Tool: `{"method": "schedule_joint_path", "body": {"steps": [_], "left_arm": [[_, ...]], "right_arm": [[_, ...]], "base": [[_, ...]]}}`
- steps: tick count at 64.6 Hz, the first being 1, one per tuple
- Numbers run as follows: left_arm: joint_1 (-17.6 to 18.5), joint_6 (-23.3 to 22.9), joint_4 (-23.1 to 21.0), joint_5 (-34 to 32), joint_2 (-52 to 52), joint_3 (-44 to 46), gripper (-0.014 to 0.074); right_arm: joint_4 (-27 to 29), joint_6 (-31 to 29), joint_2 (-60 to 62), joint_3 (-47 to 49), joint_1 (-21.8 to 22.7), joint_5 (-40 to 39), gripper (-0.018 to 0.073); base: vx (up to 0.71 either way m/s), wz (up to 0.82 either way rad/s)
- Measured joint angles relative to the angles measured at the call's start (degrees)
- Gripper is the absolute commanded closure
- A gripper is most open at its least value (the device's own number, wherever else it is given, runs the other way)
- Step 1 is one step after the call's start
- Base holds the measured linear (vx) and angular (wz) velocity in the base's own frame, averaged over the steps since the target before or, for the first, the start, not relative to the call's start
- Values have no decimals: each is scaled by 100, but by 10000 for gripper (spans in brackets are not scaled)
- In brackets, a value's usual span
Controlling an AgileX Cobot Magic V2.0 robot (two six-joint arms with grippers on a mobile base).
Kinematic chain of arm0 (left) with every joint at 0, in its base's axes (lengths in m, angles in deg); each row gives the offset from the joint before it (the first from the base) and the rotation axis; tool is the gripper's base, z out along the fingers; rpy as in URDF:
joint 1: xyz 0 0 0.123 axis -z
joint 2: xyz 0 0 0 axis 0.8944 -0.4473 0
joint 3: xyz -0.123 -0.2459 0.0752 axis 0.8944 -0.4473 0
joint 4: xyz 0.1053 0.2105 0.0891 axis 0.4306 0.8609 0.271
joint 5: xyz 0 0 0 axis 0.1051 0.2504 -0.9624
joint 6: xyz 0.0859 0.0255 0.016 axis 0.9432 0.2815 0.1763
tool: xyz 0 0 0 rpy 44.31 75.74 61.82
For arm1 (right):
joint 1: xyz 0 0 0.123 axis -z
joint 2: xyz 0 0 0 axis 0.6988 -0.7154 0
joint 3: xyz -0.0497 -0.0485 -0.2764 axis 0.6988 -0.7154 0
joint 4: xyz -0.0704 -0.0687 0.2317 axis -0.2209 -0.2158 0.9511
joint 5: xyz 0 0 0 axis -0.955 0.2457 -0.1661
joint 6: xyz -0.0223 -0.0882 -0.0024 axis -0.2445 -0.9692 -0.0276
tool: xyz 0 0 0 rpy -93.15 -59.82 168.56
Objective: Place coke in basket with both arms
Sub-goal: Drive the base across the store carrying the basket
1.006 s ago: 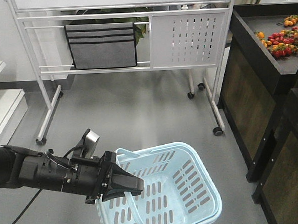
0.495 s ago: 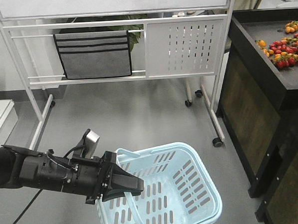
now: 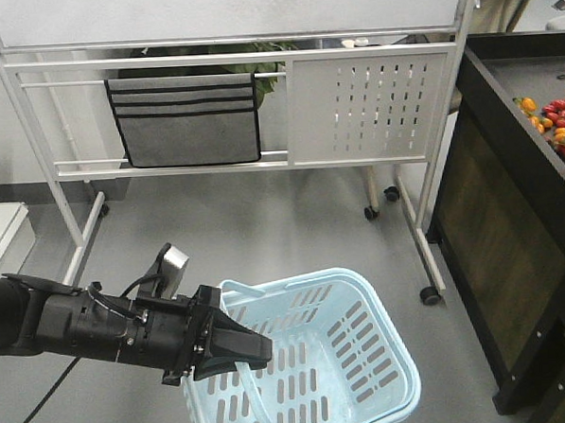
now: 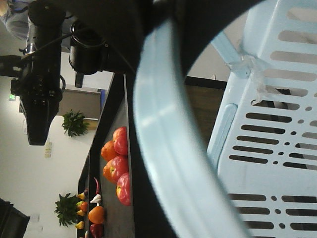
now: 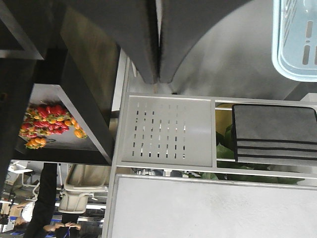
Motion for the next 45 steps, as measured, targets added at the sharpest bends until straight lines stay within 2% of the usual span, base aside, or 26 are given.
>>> {"method": "schedule_joint_path", "body": {"steps": [45], "left_arm": [[0,0,0,0,0,0,603]], "right_arm": [[0,0,0,0,0,0,569]], "base": [[20,3]]}}
